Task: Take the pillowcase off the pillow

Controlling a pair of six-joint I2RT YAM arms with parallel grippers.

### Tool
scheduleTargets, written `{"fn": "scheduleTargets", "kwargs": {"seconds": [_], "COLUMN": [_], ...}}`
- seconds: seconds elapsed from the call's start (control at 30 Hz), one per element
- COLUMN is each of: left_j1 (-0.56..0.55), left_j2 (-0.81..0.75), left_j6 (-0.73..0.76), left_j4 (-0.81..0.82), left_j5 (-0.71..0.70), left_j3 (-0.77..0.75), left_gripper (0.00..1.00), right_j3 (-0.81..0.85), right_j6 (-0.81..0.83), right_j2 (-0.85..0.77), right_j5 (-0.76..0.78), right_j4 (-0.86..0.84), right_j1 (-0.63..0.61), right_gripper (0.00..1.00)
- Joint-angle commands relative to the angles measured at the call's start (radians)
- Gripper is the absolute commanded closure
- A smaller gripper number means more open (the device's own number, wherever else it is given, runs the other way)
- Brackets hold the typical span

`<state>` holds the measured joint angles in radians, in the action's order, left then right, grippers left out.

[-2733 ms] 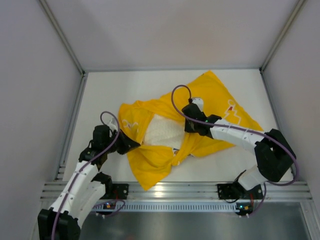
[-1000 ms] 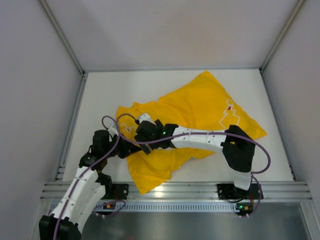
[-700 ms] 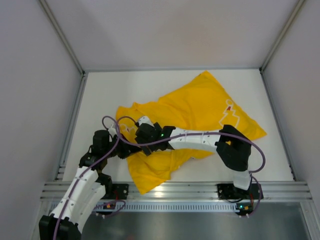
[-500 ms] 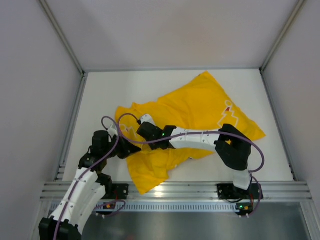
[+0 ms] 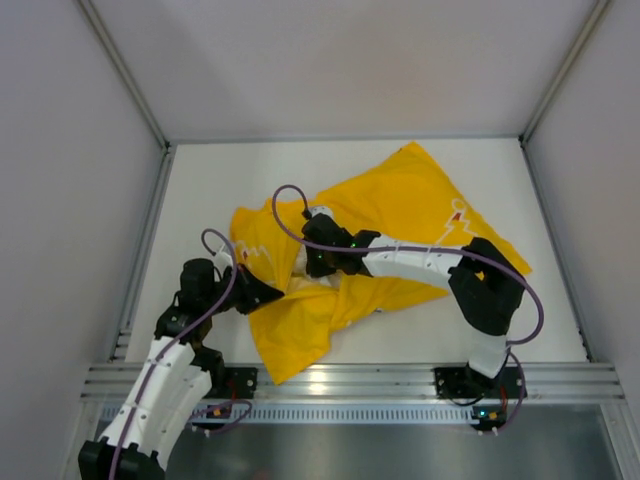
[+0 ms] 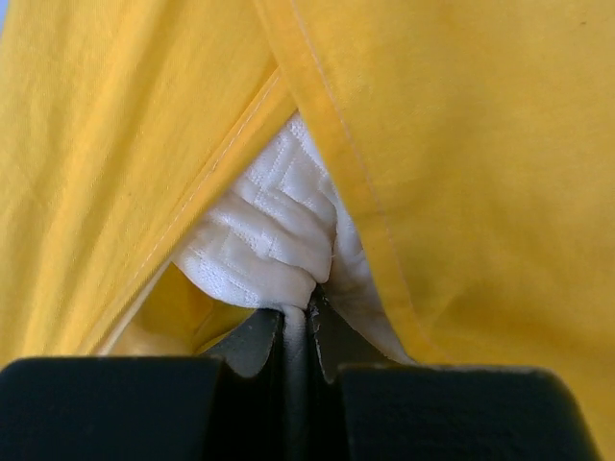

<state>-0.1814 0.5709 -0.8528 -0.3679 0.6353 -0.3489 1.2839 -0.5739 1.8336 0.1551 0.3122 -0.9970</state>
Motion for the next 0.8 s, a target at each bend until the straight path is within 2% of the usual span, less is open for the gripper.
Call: {"fn": "scheduleTargets", "kwargs": {"seconds": [0.0, 0.17, 0.27, 0.4, 0.5, 0.67, 0.77], "left_j1": [-0.001, -0.001, -0.001, -0.001, -0.001, -0.001, -0.001], "left_j2": [-0.016, -0.031, -0.019, -0.016, -0.020, -0.045, -0.066], "left_j6": [-0.009, -0.017, -0.015, -0.017, -0.002, 0.080, 0.098], "left_j4": [0.000, 0.001, 0.000, 0.000, -0.035, -0.225, -0.270], "left_j5": [0.121, 0.107, 0.104, 0.099, 0.101, 0.023, -0.005], "left_j3": [-0.050, -0.026, 0.014, 0.039, 0.002, -0.132, -0.151], "left_gripper": [1.00, 1.00, 1.00, 1.00, 1.00, 1.00, 1.00], "right_j3": [0.038, -0.092, -0.127, -0.127, -0.113, -0.123, -0.202], "right_j6": [-0.089, -0.251, -0.305, -0.307, -0.278, -0.268, -0.310], "right_j2": [-0.003, -0.098, -0.131, -0.157, -0.171, -0.180, -0.191], "right_j5": [-0.055, -0.123, -0.196, -0.304, -0.331, -0.365, -0.377], "right_j4": [-0.174, -0.437, -0.510, -0.522, -0.501, -0.501, -0.590], "right_j1": [0.073, 0.133, 0.184, 0.228, 0.239, 0.241, 0.239], "right_gripper": [1.00, 1.00, 1.00, 1.00, 1.00, 1.00, 1.00]}}
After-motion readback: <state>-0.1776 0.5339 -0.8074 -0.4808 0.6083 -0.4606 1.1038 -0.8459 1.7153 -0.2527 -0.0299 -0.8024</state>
